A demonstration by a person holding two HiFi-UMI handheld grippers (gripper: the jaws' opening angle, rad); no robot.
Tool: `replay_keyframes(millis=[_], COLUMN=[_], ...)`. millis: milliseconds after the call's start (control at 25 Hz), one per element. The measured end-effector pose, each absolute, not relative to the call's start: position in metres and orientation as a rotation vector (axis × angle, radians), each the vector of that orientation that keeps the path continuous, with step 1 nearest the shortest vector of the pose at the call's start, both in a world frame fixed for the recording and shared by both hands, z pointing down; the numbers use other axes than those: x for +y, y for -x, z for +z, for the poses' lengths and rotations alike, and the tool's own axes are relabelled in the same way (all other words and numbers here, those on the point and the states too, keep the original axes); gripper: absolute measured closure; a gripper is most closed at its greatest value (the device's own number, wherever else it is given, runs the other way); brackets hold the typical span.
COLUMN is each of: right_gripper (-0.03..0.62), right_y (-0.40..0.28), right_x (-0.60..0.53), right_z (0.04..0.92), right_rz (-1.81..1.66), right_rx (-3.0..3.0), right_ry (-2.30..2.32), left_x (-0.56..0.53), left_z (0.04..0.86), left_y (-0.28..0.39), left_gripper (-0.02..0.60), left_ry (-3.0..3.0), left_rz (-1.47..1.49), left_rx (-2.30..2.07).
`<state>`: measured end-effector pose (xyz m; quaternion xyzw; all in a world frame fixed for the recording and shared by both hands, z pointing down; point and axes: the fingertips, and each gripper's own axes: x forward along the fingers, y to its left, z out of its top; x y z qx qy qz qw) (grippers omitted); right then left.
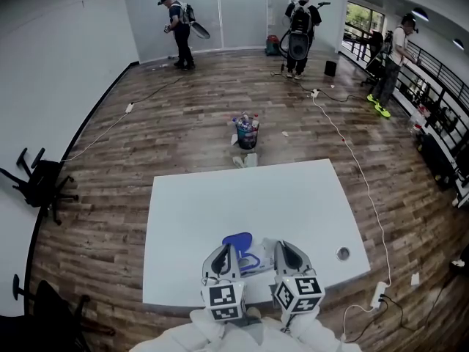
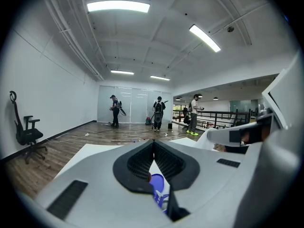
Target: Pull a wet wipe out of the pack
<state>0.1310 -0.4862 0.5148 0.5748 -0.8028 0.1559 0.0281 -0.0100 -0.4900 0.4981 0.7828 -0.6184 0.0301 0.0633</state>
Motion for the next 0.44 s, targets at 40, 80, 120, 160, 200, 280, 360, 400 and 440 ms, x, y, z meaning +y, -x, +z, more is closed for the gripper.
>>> replay_keyframes(millis=[40, 80, 120, 160, 200, 280, 360, 400, 440], right_gripper=[0.583, 0.583, 0.583, 0.583, 0.583, 0.583, 0.583, 0.583, 0.583], right_y=[-0.1310, -0.1308, -0.1306, -0.1301, -0.1295, -0.1275, -0.1252, -0.1240, -0.1229], right_x=[-0.4872, -0.4883, -0.4891, -0.4898, -0.4904, -0.4921, -0.4943, -0.4953, -0.4963], right_z=[0.5147, 0.5147, 0.5147, 0.5149, 0.5150, 0.5149, 0.5144, 0.5142, 0.5140], right_rz=[0.482, 0.482, 0.481, 0.481, 0.480, 0.479, 0.481, 0.483, 0.485], right_rx=[-2.478, -2.477, -2.476, -2.476, -2.477, -2.480, -2.484, -2.485, -2.486], right_ry=[-1.773, -1.772, -1.771, -1.772, -1.772, -1.769, -1.767, -1.766, -1.766], left_x=[-0.4908, -0.4915, -0.4920, -0.4922, -0.4923, -0.4936, -0.4957, -0.4968, -0.4978], left_z=[0.4978, 0.4976, 0.4976, 0.4978, 0.4981, 0.4984, 0.4983, 0.4982, 0.4981], left_y=[0.0103, 0.0108, 0.0113, 0.0119, 0.0125, 0.0141, 0.0161, 0.0171, 0.0181], left_gripper=[0.569, 0.569, 0.569, 0.569, 0.569, 0.569, 0.570, 0.569, 0.569], left_ry=[-2.363, -2.362, -2.361, -2.361, -2.360, -2.359, -2.357, -2.355, -2.354], left_rz=[0.092, 0.093, 0.095, 0.096, 0.096, 0.095, 0.095, 0.096, 0.097], left_rx=[-1.870, -1.871, -1.871, -1.871, -1.871, -1.873, -1.875, -1.876, -1.876])
